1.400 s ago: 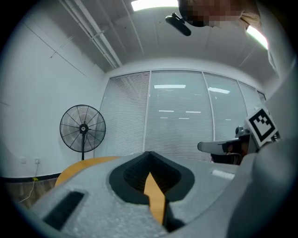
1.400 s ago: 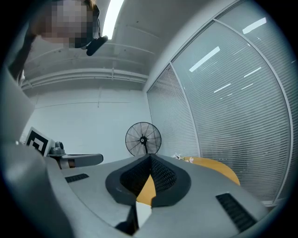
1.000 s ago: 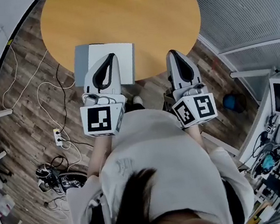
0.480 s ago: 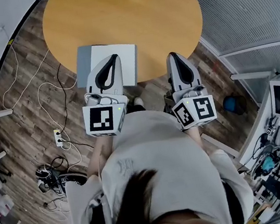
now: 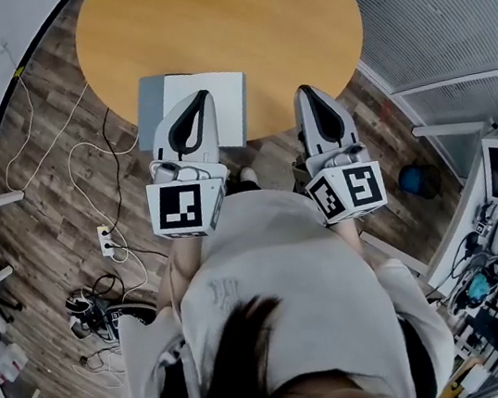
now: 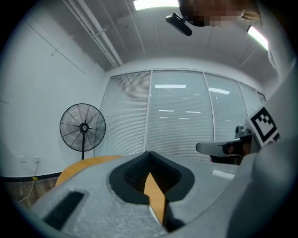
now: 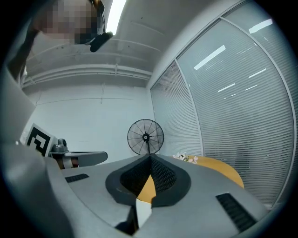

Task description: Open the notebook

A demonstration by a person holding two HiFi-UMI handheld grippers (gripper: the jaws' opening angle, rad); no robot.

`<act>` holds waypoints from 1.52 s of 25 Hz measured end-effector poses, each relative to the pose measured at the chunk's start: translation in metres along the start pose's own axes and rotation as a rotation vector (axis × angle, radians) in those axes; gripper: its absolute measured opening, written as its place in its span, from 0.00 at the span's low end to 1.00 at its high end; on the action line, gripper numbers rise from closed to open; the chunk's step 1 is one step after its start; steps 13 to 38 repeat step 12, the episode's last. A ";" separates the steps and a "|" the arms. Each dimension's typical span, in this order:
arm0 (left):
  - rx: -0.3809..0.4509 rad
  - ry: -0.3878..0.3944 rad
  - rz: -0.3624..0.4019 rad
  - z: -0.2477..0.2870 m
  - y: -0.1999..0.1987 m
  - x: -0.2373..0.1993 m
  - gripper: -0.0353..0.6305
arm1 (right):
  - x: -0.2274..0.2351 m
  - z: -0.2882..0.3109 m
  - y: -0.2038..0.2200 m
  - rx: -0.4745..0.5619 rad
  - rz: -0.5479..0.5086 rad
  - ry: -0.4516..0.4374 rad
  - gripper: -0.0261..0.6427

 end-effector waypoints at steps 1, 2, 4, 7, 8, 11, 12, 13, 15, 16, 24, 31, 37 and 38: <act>0.000 0.001 0.000 0.000 0.000 0.000 0.08 | -0.001 0.000 0.000 0.000 -0.001 -0.001 0.04; -0.001 0.002 0.000 0.000 0.000 0.000 0.08 | -0.001 0.001 0.000 -0.001 -0.001 -0.002 0.04; -0.001 0.003 0.002 0.000 0.001 0.000 0.08 | -0.002 0.001 0.001 -0.002 -0.002 -0.003 0.04; -0.004 0.004 0.003 0.000 0.001 0.000 0.08 | -0.002 0.002 0.001 -0.001 -0.005 -0.007 0.04; -0.005 0.005 0.004 0.000 0.001 0.001 0.08 | -0.003 0.001 0.000 0.000 -0.005 -0.008 0.04; -0.006 0.006 0.004 -0.001 -0.001 0.003 0.08 | -0.003 0.000 -0.001 -0.003 -0.005 -0.011 0.04; -0.006 0.007 0.003 -0.001 -0.002 0.003 0.08 | -0.004 0.000 -0.001 -0.004 -0.005 -0.011 0.04; -0.006 0.007 0.003 -0.001 -0.002 0.003 0.08 | -0.004 0.000 -0.001 -0.004 -0.005 -0.011 0.04; -0.006 0.007 0.003 -0.001 -0.002 0.003 0.08 | -0.004 0.000 -0.001 -0.004 -0.005 -0.011 0.04; -0.006 0.007 0.003 -0.001 -0.002 0.003 0.08 | -0.004 0.000 -0.001 -0.004 -0.005 -0.011 0.04; -0.006 0.007 0.003 -0.001 -0.002 0.003 0.08 | -0.004 0.000 -0.001 -0.004 -0.005 -0.011 0.04; -0.006 0.007 0.003 -0.001 -0.002 0.003 0.08 | -0.004 0.000 -0.001 -0.004 -0.005 -0.011 0.04; -0.006 0.007 0.003 -0.001 -0.002 0.003 0.08 | -0.004 0.000 -0.001 -0.004 -0.005 -0.011 0.04; -0.006 0.007 0.003 -0.001 -0.002 0.003 0.08 | -0.004 0.000 -0.001 -0.004 -0.005 -0.011 0.04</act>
Point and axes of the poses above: the fingertips, and each gripper's own axes: z forward along the fingers, x to its right, y out of its underside, the point moved 3 cm from there along -z, backward along the fingers, and after that the axes turned 4 degrees about -y, right-handed, at the moved point
